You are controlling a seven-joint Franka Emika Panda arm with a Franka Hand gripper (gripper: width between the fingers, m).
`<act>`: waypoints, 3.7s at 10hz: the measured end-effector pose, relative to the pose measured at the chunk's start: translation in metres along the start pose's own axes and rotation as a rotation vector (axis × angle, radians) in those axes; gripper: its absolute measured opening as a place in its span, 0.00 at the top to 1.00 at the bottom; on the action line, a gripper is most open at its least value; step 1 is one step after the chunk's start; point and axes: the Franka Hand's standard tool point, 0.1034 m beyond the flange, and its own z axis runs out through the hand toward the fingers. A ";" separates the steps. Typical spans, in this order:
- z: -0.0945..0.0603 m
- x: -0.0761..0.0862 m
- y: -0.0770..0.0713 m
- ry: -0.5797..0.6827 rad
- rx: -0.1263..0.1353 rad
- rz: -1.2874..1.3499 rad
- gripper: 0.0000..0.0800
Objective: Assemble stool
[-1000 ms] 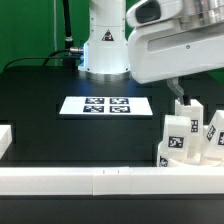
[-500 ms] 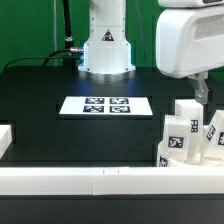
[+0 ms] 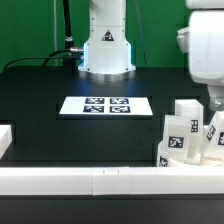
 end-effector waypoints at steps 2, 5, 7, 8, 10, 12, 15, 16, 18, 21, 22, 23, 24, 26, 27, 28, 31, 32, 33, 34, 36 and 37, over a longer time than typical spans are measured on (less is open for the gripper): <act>0.007 -0.001 -0.003 -0.010 0.005 -0.165 0.19; 0.026 -0.003 -0.009 -0.046 0.015 -0.349 0.19; 0.034 -0.006 -0.010 -0.051 0.026 -0.347 0.19; 0.034 -0.006 -0.011 -0.052 0.027 -0.347 0.19; 0.034 -0.006 -0.011 -0.052 0.027 -0.347 0.49; 0.034 -0.006 -0.010 -0.051 0.025 -0.346 0.58; 0.034 -0.006 -0.010 -0.050 0.025 -0.318 0.58; 0.034 -0.007 -0.010 -0.041 0.031 -0.172 0.58; 0.033 -0.011 -0.007 -0.022 0.046 0.046 0.58; 0.034 -0.011 -0.007 -0.016 0.042 0.261 0.58; 0.034 -0.011 -0.007 -0.018 0.042 0.319 0.58; 0.034 -0.011 -0.007 -0.016 0.041 0.374 0.58; 0.033 -0.010 -0.007 -0.011 0.036 0.501 0.58; 0.035 -0.008 -0.008 0.012 0.032 0.694 0.58; 0.035 -0.008 -0.008 0.023 0.035 0.802 0.58; 0.035 -0.009 -0.007 0.025 0.038 0.890 0.58; 0.035 -0.010 -0.005 0.026 0.044 1.146 0.58; 0.035 -0.011 -0.005 0.024 0.047 1.233 0.58; 0.035 -0.011 -0.004 0.023 0.049 1.309 0.58; 0.036 -0.012 -0.004 0.021 0.054 1.403 0.58; 0.035 -0.014 -0.002 0.022 0.079 1.530 0.58; 0.036 -0.014 -0.002 0.024 0.084 1.586 0.58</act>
Offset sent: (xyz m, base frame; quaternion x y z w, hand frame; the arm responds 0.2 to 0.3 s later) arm 0.0029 0.0102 -0.0225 -0.0122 -0.0407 -0.3173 0.9474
